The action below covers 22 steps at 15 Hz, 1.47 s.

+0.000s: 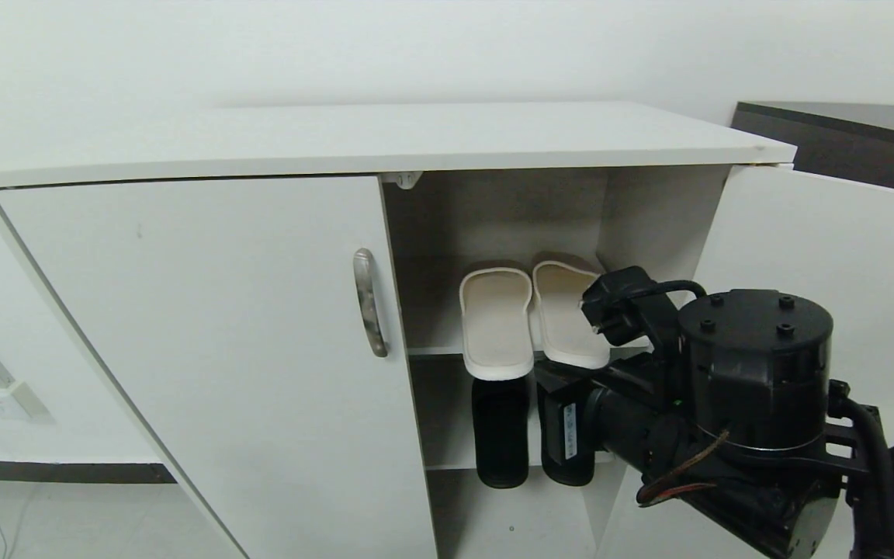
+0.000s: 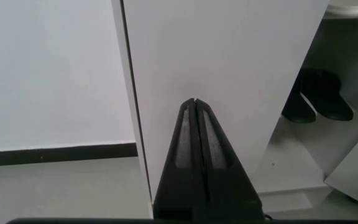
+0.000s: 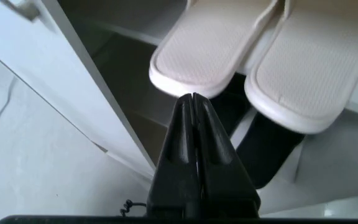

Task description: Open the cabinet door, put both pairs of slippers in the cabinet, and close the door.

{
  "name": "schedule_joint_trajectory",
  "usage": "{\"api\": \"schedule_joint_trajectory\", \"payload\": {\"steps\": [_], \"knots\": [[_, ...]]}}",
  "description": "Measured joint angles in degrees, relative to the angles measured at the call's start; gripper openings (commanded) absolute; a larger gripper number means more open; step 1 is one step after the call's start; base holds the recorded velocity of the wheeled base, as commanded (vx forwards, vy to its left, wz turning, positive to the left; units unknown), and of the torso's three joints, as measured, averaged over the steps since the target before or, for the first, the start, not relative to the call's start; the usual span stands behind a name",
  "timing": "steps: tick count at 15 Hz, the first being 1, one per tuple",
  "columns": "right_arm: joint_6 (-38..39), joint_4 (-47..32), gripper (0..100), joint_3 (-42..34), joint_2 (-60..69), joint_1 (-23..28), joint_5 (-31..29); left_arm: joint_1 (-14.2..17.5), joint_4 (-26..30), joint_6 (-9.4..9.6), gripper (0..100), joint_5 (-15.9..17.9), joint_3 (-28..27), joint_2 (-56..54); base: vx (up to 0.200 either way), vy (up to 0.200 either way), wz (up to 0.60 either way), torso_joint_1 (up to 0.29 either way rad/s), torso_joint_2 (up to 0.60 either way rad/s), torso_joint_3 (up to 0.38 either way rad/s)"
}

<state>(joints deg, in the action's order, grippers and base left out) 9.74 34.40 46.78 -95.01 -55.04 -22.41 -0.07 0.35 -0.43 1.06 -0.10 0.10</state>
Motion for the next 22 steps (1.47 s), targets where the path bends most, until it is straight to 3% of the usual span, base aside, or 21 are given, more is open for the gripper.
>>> {"api": "schedule_joint_trajectory", "payload": {"steps": [17, 22], "knots": [[-0.85, 0.09, 0, -2.10, -0.88, -0.27, -0.04, -0.04, 0.00, -0.01, 0, 0.17, 0.00, 0.00, -0.188, 0.000, 0.00, 0.001, 0.00, 0.005], [-1.38, 1.87, 0, -2.66, -1.88, -0.33, -0.06, 0.00, 0.00, -0.01, 0, 0.11, 0.00, 0.00, 0.000, 0.000, 0.00, 0.000, 0.00, 0.000]]}}
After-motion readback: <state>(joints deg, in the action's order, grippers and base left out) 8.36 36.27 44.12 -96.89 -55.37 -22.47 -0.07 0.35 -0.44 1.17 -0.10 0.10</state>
